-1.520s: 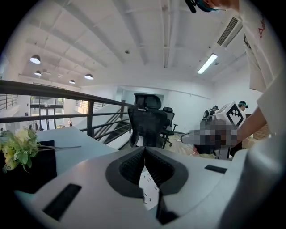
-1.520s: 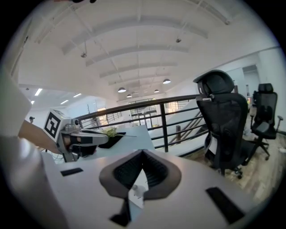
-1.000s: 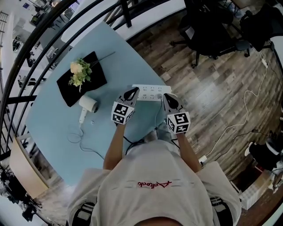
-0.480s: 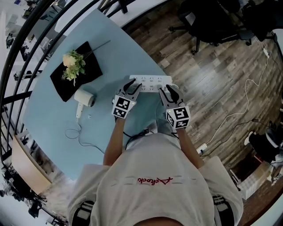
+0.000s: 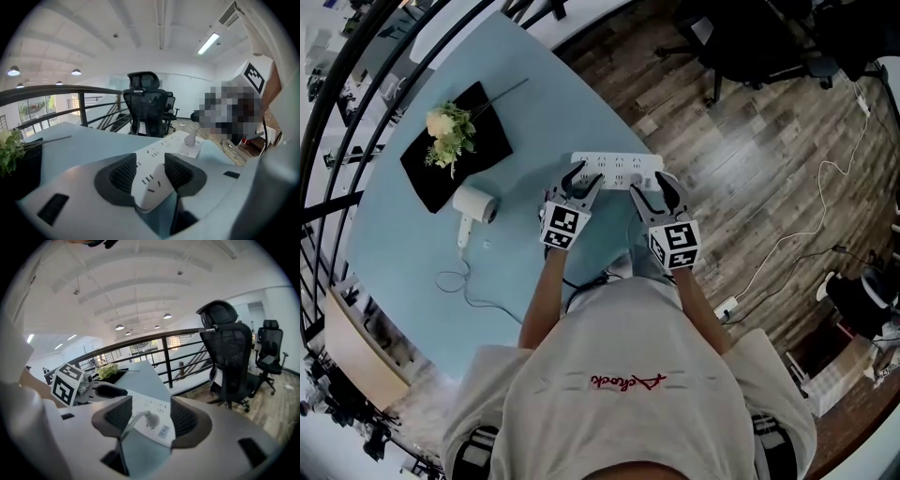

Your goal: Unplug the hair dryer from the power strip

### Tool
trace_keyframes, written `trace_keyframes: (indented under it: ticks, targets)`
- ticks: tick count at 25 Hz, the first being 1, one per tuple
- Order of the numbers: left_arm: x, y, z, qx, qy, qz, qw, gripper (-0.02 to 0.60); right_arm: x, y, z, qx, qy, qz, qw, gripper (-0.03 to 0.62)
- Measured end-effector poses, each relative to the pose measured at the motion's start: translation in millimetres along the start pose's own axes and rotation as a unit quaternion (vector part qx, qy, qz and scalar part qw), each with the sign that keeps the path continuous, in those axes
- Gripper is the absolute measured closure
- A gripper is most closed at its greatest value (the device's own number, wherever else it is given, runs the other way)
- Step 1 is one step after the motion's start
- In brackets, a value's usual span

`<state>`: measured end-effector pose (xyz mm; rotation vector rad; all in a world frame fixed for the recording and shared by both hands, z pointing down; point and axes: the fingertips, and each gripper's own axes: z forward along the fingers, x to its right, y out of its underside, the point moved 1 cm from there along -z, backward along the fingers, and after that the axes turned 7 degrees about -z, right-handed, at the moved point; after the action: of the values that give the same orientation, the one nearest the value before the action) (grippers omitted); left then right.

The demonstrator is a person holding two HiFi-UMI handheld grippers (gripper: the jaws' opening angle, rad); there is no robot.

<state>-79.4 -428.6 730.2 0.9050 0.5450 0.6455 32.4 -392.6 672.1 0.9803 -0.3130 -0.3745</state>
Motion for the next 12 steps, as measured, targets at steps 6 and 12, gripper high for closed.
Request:
trace_keyframes:
  ticks: [6,12]
  targets:
    - [1,-2,0,0.002,0.003,-0.003,1.0000,0.410,-10,13,12,-0.029,0.003,-0.011,1.000,0.350]
    - [0,-1,0,0.004,0.003,0.002,1.0000,0.410,-9,23,22,-0.054,0.036,-0.025,0.998,0.352]
